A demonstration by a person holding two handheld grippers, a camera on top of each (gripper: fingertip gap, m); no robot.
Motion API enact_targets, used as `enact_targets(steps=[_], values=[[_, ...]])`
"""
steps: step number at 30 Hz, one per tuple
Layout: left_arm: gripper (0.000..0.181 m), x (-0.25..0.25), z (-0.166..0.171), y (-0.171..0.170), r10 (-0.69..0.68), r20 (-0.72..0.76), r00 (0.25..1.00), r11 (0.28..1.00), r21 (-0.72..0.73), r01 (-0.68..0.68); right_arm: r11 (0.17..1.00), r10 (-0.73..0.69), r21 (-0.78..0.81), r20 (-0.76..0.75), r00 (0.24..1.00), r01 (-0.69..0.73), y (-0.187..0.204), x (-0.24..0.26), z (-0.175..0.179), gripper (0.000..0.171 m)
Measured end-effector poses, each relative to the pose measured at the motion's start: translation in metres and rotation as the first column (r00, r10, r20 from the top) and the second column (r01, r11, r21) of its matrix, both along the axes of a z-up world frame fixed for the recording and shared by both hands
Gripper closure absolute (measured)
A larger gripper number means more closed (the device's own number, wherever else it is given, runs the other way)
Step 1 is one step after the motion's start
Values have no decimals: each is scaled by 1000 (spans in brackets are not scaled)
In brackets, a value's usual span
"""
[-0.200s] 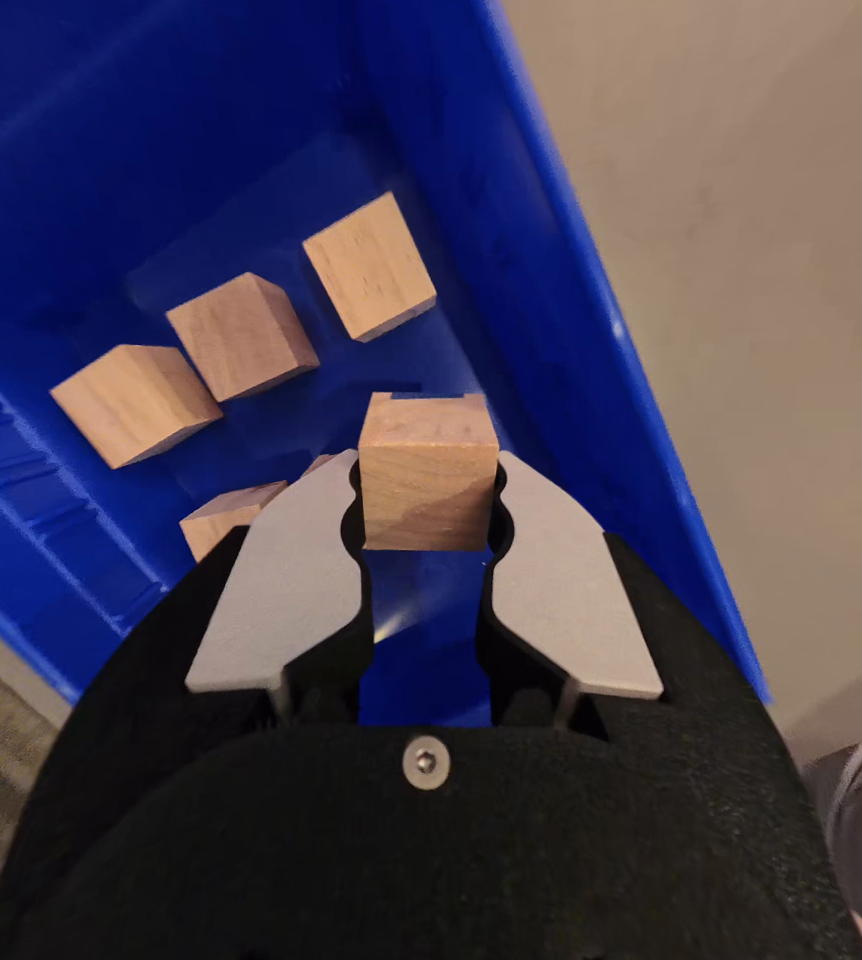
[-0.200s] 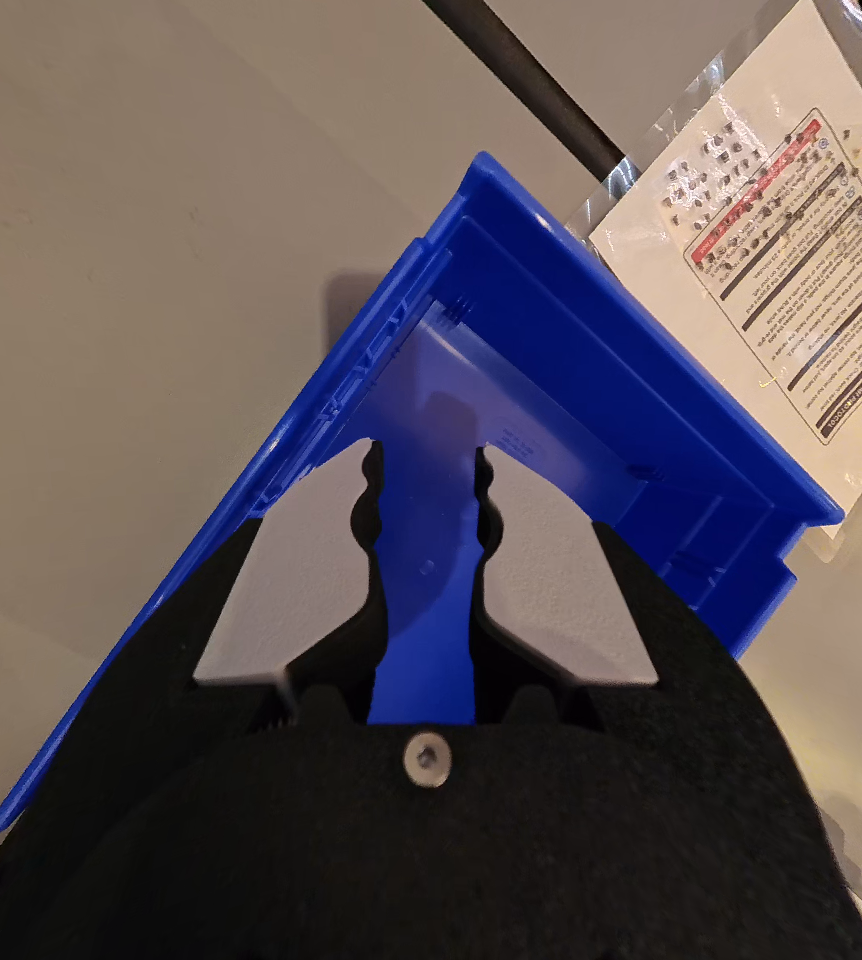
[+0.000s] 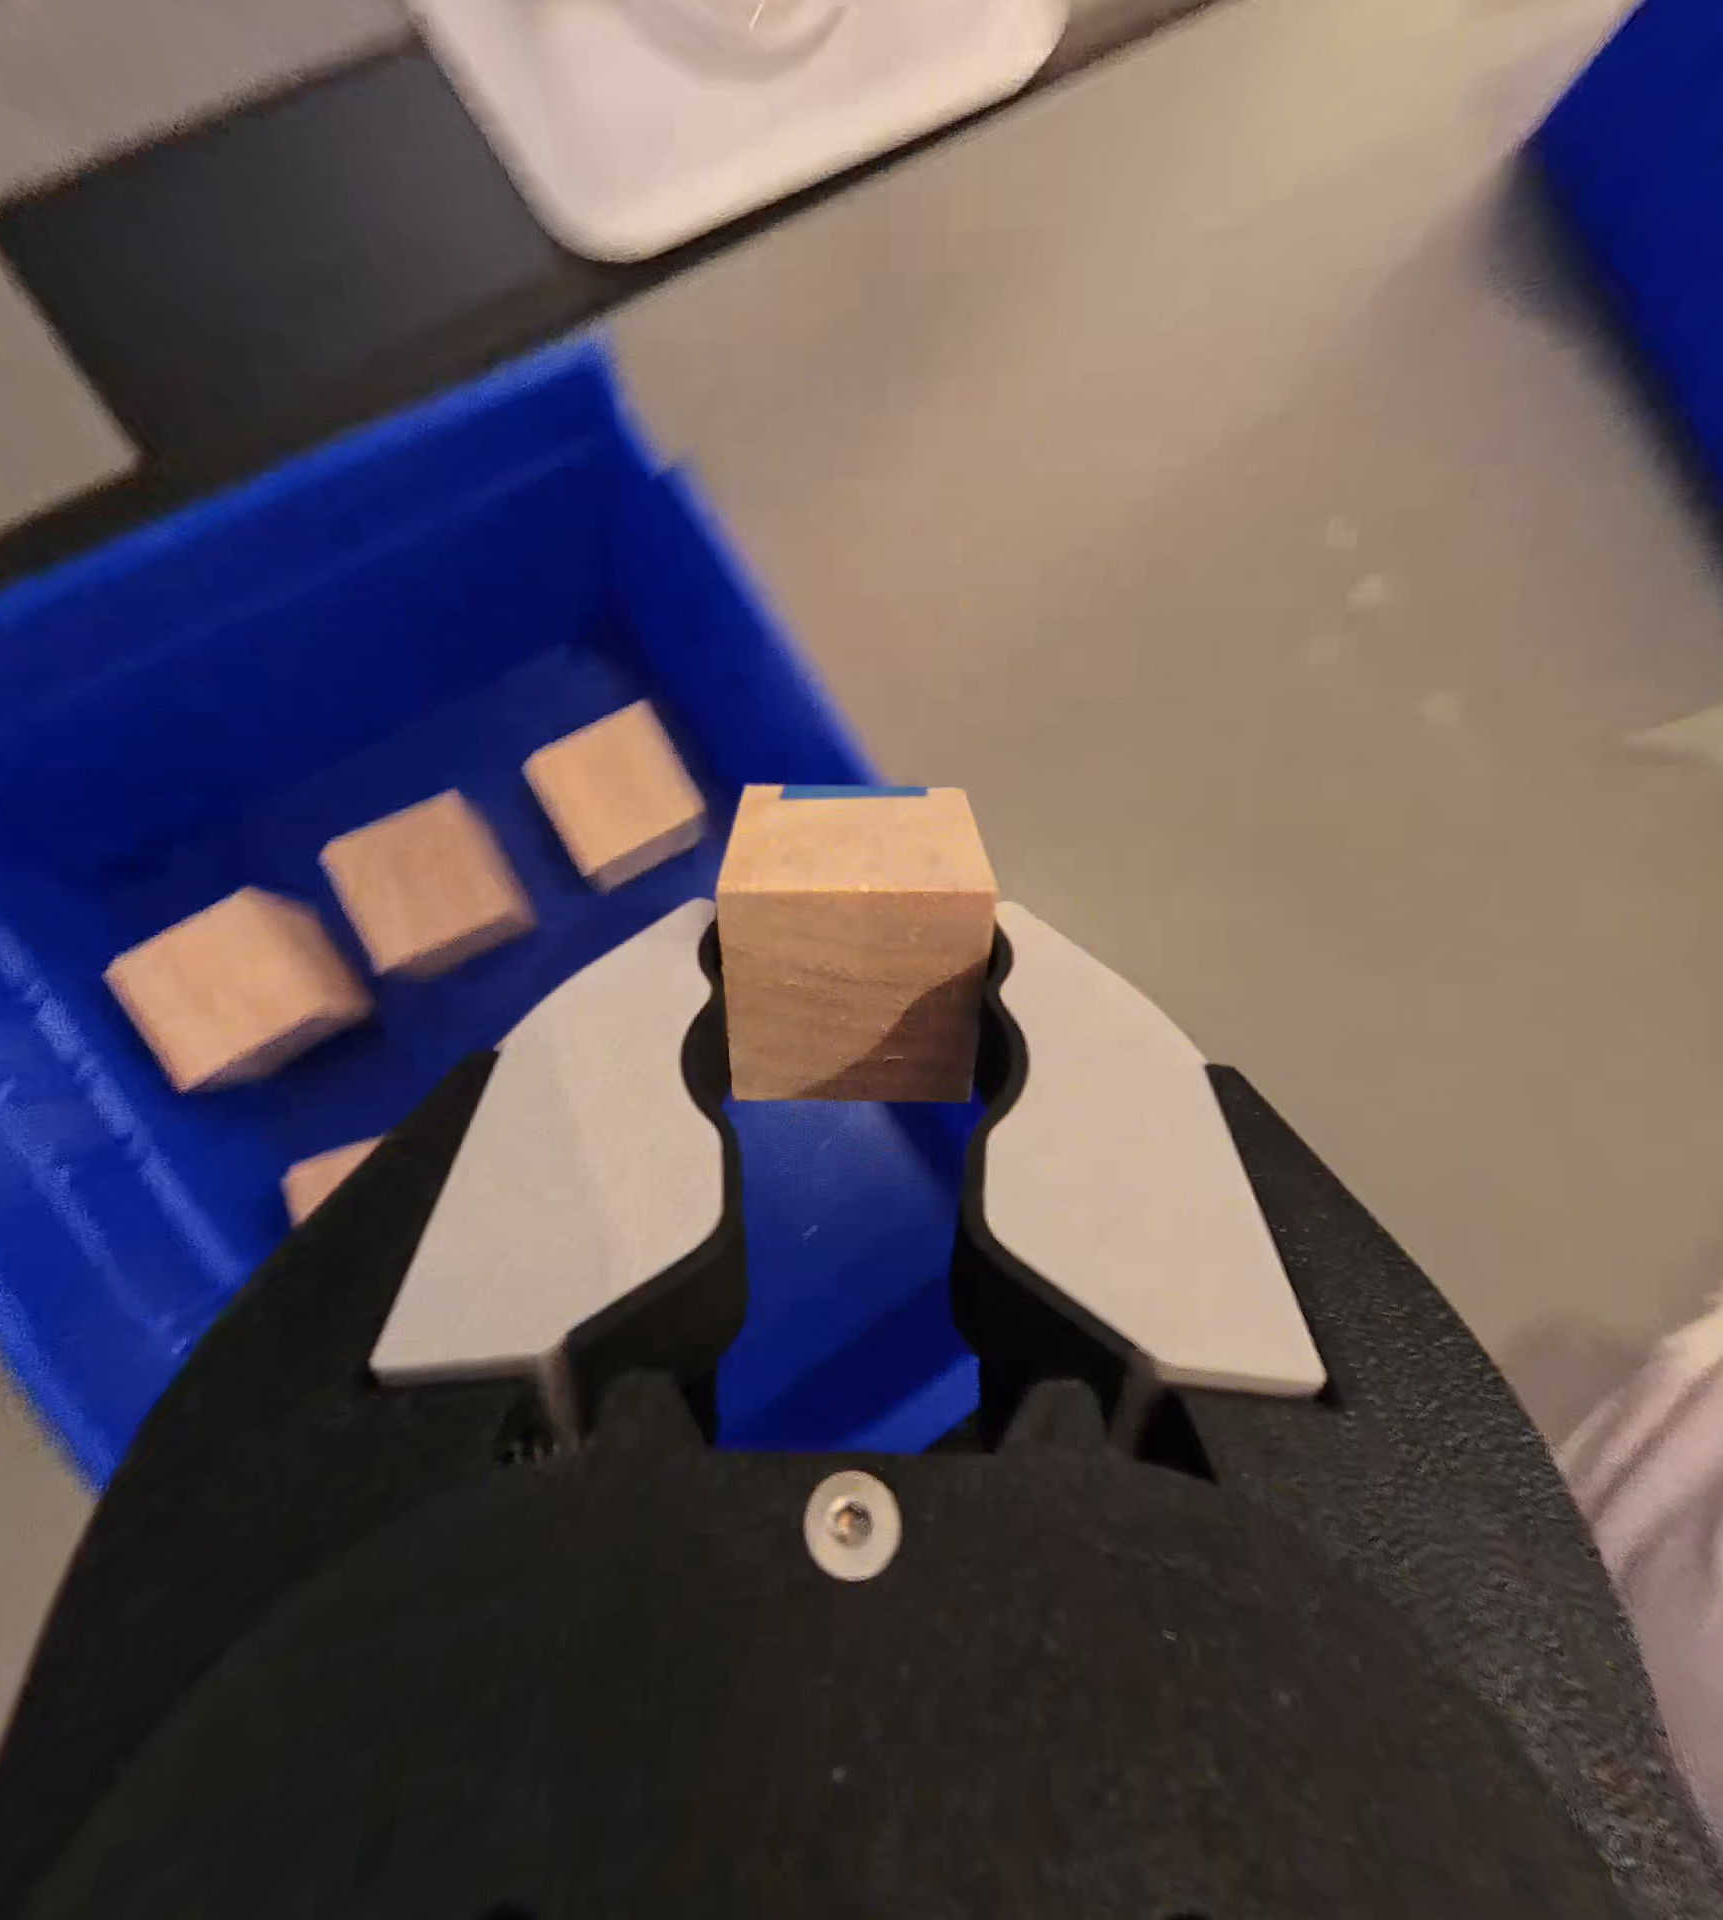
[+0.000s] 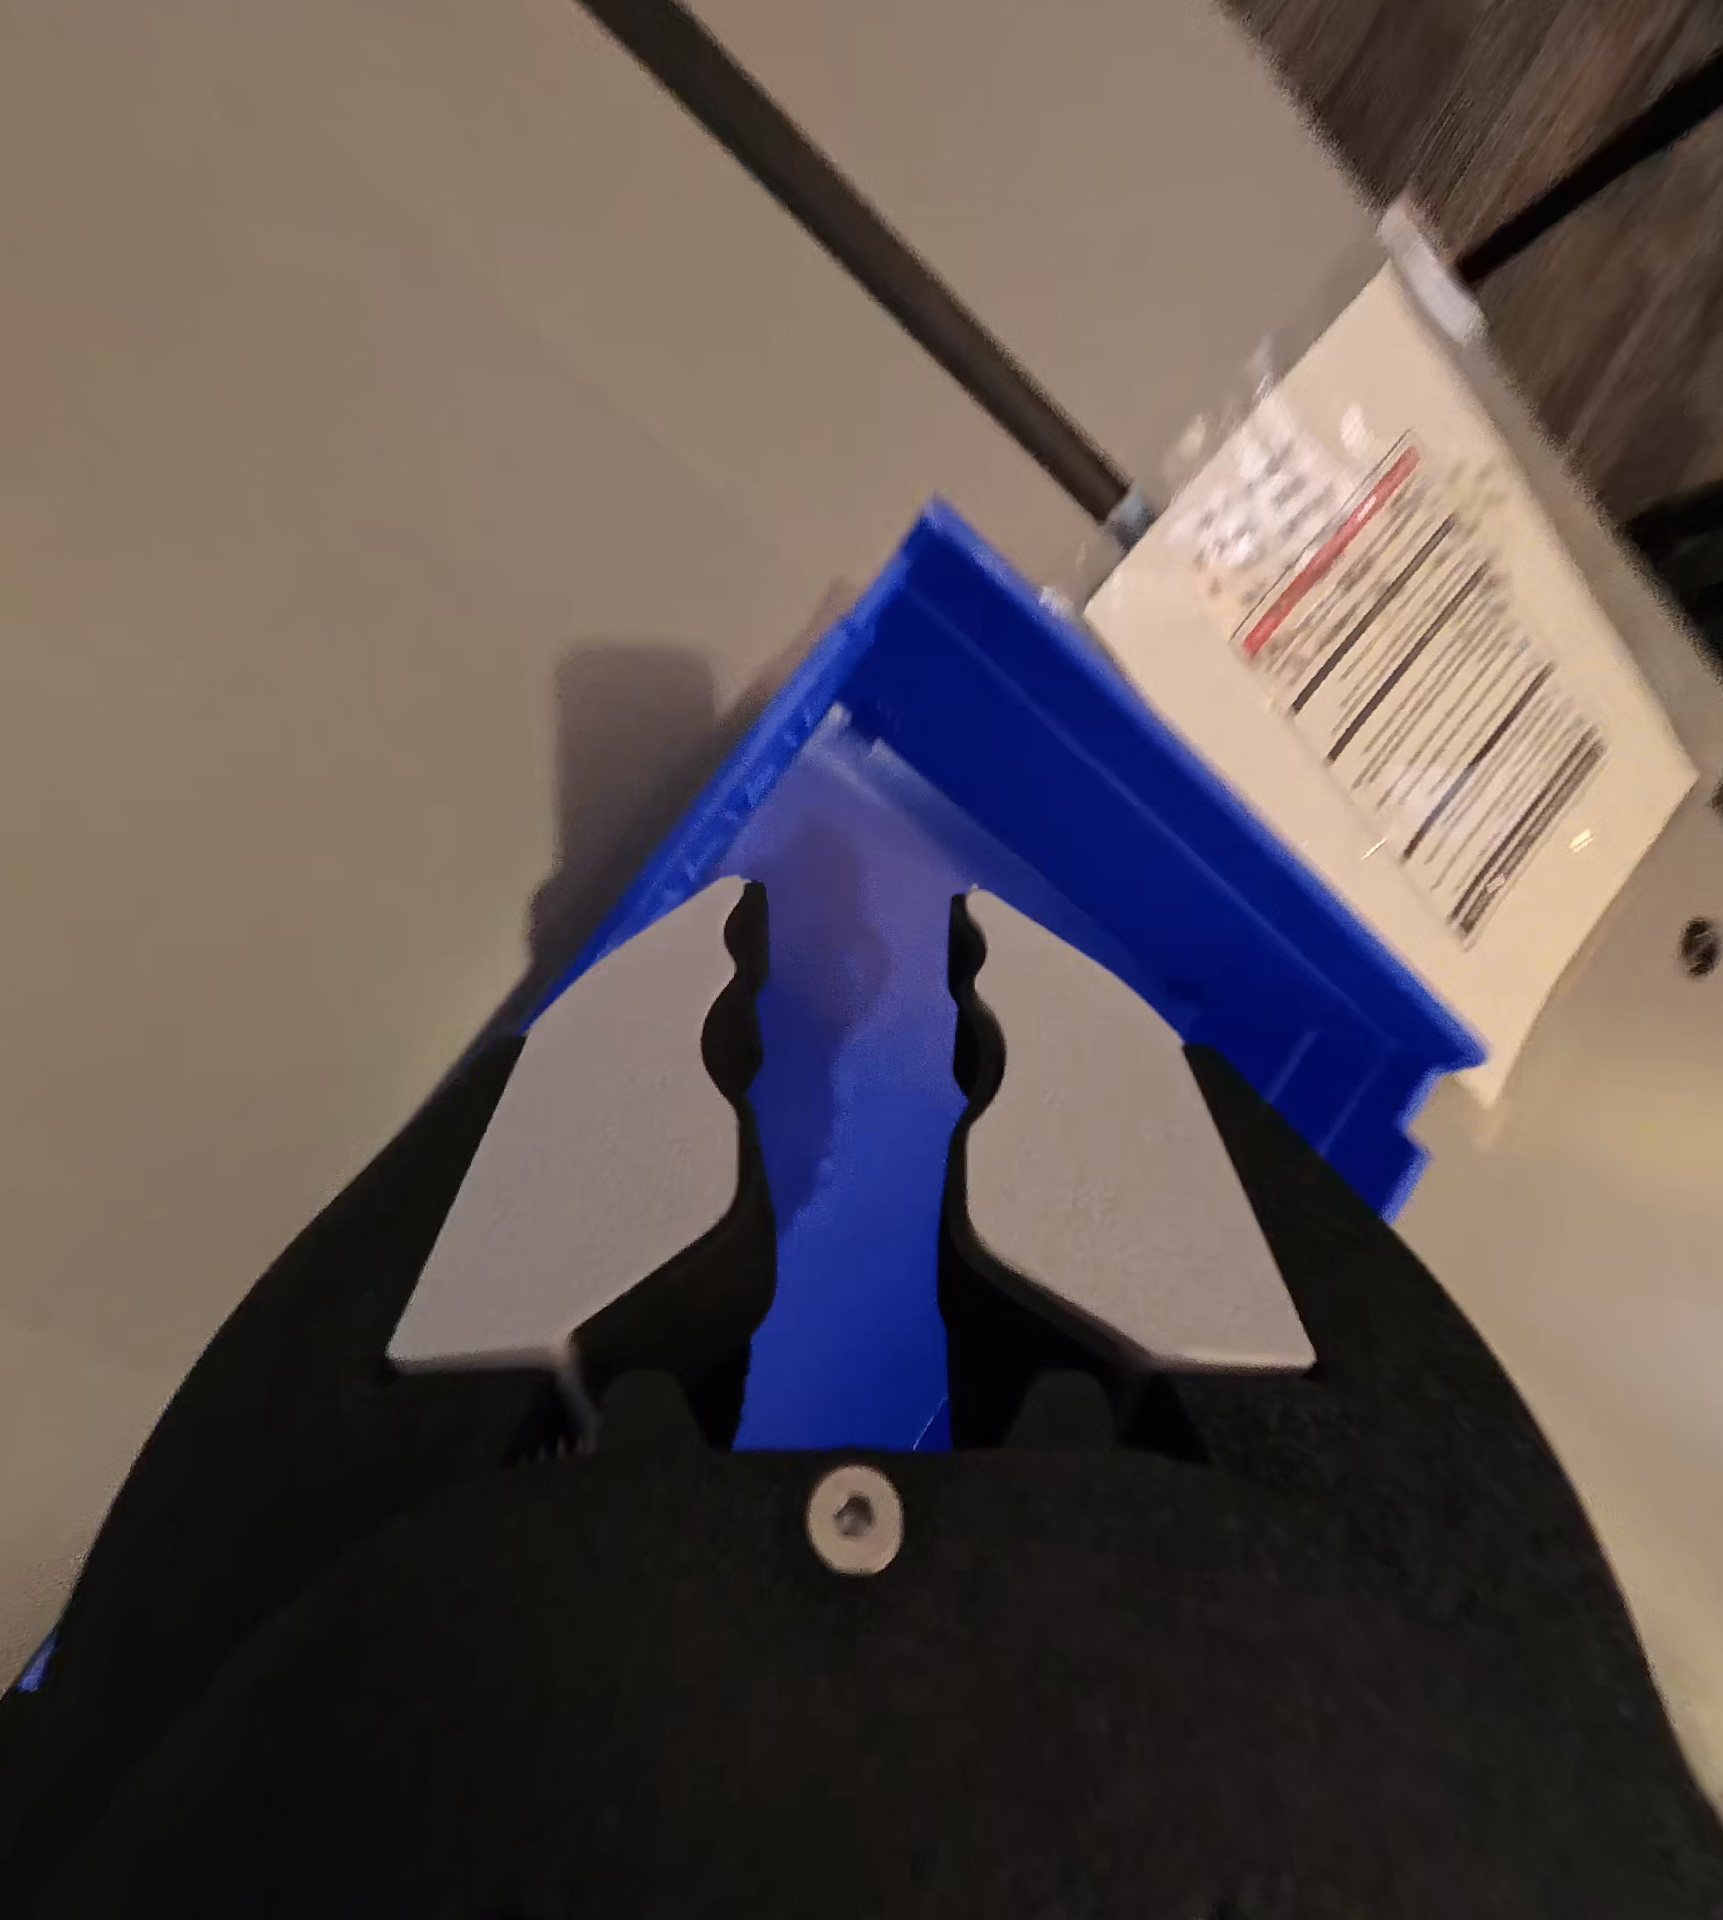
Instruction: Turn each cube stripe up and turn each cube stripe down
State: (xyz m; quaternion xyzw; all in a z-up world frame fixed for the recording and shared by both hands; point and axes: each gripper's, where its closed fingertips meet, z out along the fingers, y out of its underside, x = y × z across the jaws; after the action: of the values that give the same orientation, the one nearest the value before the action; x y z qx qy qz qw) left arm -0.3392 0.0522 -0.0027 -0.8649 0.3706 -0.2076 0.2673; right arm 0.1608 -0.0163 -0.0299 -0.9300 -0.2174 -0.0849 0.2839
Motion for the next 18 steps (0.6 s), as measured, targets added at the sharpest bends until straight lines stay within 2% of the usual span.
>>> enact_targets(steps=[3,5,8,10,12,14,16,18], values=[[136,45,39,-29,-184,229,956,983,53,177,967,97,234,20,995,-99,12,-36,48,135],[137,76,61,-51,-313,377,872,949,81,306,885,253,408,-17,967,-224,13,-82,83,131],[137,113,81,-83,-449,566,692,867,89,490,651,570,626,-29,821,-430,-10,-168,124,114],[137,129,90,-102,-481,670,566,800,73,595,473,686,733,42,727,-489,-28,-212,139,101],[137,143,92,-114,-473,736,484,751,49,659,307,740,790,152,655,-531,-46,-249,144,100],[137,157,88,-122,-467,763,447,715,28,698,181,751,801,262,606,-570,-60,-279,141,100],[137,167,85,-132,-460,784,417,676,5,737,111,736,789,343,583,-605,-67,-300,133,100],[137,176,83,-140,-451,801,393,644,-13,765,97,722,780,372,583,-618,-68,-311,124,100]])
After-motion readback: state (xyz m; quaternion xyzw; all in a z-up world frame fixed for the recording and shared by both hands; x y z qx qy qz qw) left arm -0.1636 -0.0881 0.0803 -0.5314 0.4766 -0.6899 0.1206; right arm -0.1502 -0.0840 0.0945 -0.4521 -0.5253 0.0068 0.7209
